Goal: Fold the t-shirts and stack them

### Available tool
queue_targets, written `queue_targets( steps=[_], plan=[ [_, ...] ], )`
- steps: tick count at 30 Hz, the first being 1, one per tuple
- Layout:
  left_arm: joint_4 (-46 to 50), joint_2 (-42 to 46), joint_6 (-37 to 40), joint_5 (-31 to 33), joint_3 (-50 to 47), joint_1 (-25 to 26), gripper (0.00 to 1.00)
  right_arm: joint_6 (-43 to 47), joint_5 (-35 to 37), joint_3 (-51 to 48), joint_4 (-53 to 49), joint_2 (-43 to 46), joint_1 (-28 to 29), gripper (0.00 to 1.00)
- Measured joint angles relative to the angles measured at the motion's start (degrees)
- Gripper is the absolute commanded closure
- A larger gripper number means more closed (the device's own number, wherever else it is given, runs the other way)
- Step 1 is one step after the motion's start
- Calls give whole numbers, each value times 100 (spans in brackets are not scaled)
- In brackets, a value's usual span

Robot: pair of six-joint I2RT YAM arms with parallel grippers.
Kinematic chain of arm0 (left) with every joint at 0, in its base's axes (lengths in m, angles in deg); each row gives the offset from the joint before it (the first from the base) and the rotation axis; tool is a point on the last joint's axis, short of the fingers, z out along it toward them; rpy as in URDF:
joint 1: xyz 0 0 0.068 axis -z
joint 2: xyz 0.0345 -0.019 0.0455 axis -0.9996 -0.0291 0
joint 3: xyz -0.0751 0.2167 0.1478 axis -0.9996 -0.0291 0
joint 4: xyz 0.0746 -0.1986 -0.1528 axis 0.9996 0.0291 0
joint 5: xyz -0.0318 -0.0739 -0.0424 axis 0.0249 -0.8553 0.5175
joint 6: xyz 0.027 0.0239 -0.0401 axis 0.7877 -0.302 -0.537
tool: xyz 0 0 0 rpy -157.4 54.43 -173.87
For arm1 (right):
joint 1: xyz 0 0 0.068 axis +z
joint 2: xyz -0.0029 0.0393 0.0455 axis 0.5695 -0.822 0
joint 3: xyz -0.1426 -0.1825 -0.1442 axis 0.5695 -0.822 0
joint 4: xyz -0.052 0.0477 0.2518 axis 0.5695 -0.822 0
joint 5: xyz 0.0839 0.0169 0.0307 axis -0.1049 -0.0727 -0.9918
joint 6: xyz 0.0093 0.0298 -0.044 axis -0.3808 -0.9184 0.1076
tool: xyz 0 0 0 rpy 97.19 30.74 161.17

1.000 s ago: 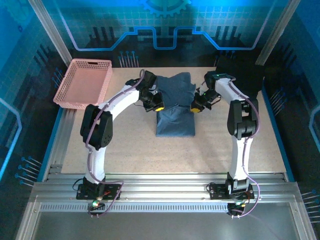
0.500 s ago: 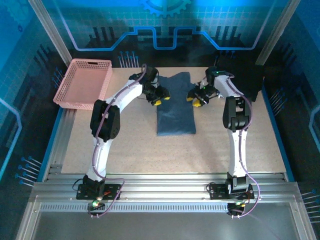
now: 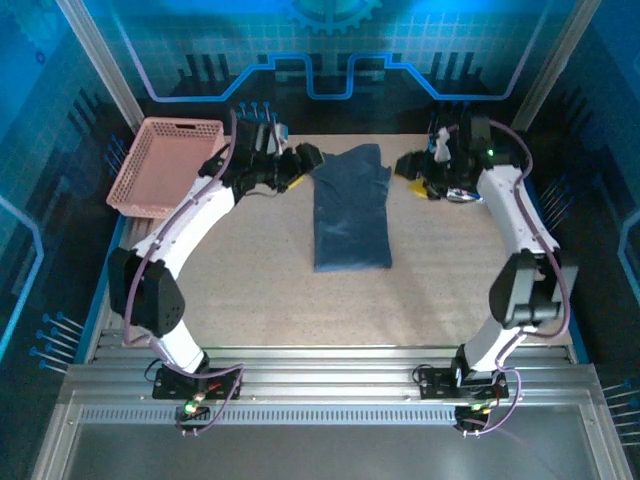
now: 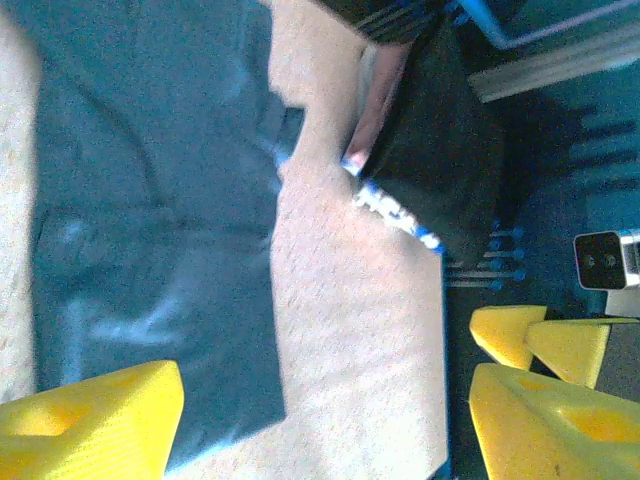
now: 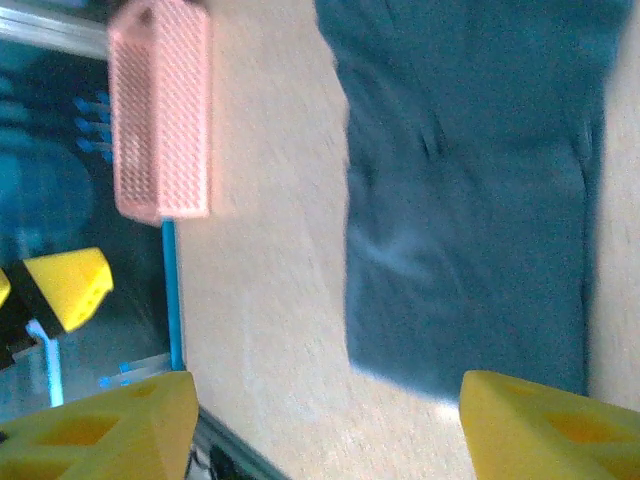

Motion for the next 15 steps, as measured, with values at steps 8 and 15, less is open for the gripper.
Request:
queue_targets(
  steps=[8,15],
  plan=[
    [-1099,-87,-1016,-568,-3195,525,33,-219,-258,-3362,940,20,76,32],
    [-2142,-549,-1657,-702,-3414,774,36,-365,-518,-3440,1818,-424,76,35]
  ],
)
